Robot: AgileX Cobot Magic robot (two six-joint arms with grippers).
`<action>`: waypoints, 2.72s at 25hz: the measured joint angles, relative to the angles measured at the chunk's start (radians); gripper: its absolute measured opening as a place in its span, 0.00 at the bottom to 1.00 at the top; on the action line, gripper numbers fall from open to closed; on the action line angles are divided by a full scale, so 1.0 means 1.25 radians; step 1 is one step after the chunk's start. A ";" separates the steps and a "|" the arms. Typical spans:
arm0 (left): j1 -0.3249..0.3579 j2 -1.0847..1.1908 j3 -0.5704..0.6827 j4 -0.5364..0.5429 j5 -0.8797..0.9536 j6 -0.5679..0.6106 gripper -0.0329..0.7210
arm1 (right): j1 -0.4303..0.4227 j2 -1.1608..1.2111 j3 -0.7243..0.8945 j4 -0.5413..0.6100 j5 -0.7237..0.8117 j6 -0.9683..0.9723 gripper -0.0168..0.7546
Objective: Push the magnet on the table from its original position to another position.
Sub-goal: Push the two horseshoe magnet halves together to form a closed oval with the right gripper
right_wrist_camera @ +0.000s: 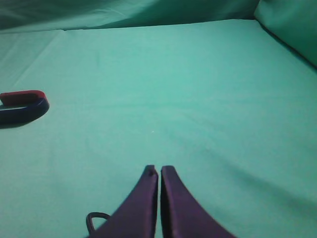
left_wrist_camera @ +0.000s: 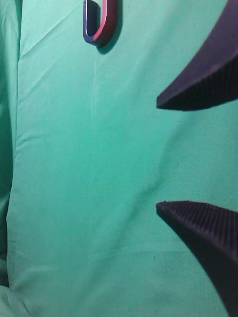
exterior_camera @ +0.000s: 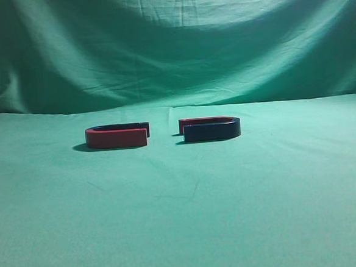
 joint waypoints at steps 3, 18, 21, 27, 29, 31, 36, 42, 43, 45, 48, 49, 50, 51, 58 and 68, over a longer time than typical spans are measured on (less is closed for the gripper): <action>0.000 0.000 0.000 0.000 0.000 0.000 0.54 | 0.000 0.000 0.000 0.000 0.000 0.000 0.02; 0.000 0.000 0.000 0.000 0.000 0.000 0.54 | 0.000 0.000 0.000 0.000 0.000 -0.002 0.02; 0.000 0.000 0.000 0.000 0.000 0.000 0.54 | 0.000 0.000 0.000 -0.002 0.000 -0.002 0.02; 0.000 0.000 0.000 0.000 0.000 0.000 0.54 | 0.000 0.000 0.000 -0.016 -0.020 -0.029 0.02; 0.000 0.000 0.000 0.000 0.000 0.000 0.54 | 0.000 0.000 0.002 -0.021 -0.085 -0.039 0.02; 0.000 0.000 0.000 0.000 0.000 0.000 0.54 | 0.000 0.000 0.004 -0.010 -0.204 -0.019 0.02; 0.000 0.000 0.000 0.000 0.000 0.000 0.54 | 0.000 0.000 0.004 0.038 -0.550 0.026 0.02; 0.000 0.000 0.000 0.000 0.000 0.000 0.54 | 0.000 0.048 -0.154 0.033 -0.379 0.026 0.02; 0.000 0.000 0.000 0.000 0.000 0.000 0.54 | 0.000 0.081 -0.198 0.033 -0.326 0.020 0.02; 0.000 0.000 0.000 0.000 0.000 0.000 0.54 | 0.000 0.156 -0.284 0.032 -0.212 0.008 0.02; 0.000 0.000 0.000 0.000 0.000 0.000 0.54 | 0.000 0.290 -0.422 0.032 -0.012 0.001 0.02; 0.000 0.000 0.000 0.000 0.000 0.000 0.54 | 0.000 0.340 -0.454 0.036 0.048 0.001 0.02; 0.000 0.000 0.000 0.000 0.000 0.000 0.54 | 0.000 0.388 -0.488 0.039 0.092 0.001 0.02; 0.000 0.000 0.000 0.000 0.000 0.000 0.54 | 0.000 0.426 -0.515 0.043 0.119 0.001 0.02; 0.000 0.000 0.000 0.000 0.000 0.000 0.54 | 0.000 0.633 -0.635 0.104 0.264 -0.099 0.02; 0.000 0.000 0.000 0.000 0.000 0.000 0.54 | 0.016 0.915 -0.795 0.237 0.457 -0.196 0.02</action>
